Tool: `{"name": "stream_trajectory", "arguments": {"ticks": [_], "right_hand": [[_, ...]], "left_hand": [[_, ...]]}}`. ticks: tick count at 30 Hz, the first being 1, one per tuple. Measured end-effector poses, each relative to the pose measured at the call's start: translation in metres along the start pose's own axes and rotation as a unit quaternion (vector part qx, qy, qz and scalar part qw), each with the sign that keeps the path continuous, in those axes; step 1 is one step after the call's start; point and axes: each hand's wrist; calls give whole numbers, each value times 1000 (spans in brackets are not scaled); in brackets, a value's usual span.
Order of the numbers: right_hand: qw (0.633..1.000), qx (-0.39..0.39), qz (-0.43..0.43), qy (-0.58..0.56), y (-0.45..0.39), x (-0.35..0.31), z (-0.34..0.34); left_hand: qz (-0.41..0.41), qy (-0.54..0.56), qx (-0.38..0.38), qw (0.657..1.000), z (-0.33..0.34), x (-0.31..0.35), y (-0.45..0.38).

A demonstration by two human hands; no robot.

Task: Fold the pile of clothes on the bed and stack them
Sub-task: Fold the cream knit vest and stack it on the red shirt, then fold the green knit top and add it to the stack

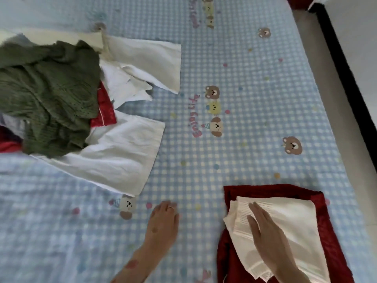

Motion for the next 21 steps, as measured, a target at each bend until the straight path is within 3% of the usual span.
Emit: {"name": "stream_trajectory", "arguments": {"ticks": [3,8,17,21], "right_hand": [[998,-20,-48,-23,-29,-81,25],[992,-65,-103,-42,-66,-217,86],[962,-43,-267,-28,-117,-449,189],[935,-84,-338,62,-132,-498,242]], "left_hand": [[-132,37,32,990,-55,-93,-4],[-203,15,35,978,-120,-215,-11],[-208,9,102,973,-201,-375,-72],[-158,12,114,981,-204,-408,-118]]}}
Point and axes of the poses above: each hand's wrist, its own y-axis away from the middle knuckle, its own z-axis out of the palm, x = y × z, and after that the axes turned 11 degrees about x, right-handed
